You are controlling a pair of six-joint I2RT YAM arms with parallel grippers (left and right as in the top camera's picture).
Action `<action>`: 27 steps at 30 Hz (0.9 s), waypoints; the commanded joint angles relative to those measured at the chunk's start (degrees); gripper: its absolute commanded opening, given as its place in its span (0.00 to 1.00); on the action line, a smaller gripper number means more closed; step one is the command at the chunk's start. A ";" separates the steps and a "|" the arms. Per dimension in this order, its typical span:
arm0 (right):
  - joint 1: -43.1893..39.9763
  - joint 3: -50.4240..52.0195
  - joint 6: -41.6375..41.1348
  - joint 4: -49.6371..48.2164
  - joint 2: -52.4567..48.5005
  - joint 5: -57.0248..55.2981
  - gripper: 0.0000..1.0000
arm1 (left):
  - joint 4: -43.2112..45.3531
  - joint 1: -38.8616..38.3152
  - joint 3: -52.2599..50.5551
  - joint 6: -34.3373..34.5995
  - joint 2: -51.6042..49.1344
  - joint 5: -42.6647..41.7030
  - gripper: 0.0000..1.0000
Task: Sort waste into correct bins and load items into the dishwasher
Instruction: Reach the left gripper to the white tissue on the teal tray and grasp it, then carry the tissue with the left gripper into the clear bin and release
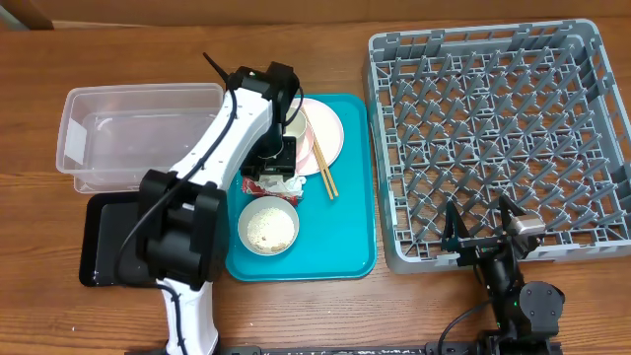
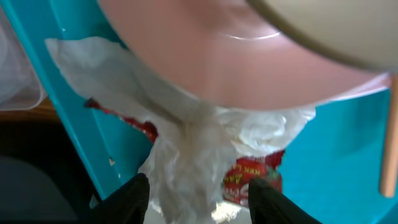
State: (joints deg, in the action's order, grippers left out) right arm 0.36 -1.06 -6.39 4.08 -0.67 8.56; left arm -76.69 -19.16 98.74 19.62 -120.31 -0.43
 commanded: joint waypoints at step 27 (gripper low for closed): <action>-0.11 0.61 -0.04 -0.24 0.50 -0.15 1.00 | -5.57 0.07 6.64 -4.87 -3.63 3.91 0.04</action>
State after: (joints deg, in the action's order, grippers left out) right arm 0.36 -1.06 -6.37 4.10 -0.67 8.56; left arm -79.37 -19.16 99.88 18.26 -123.00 2.66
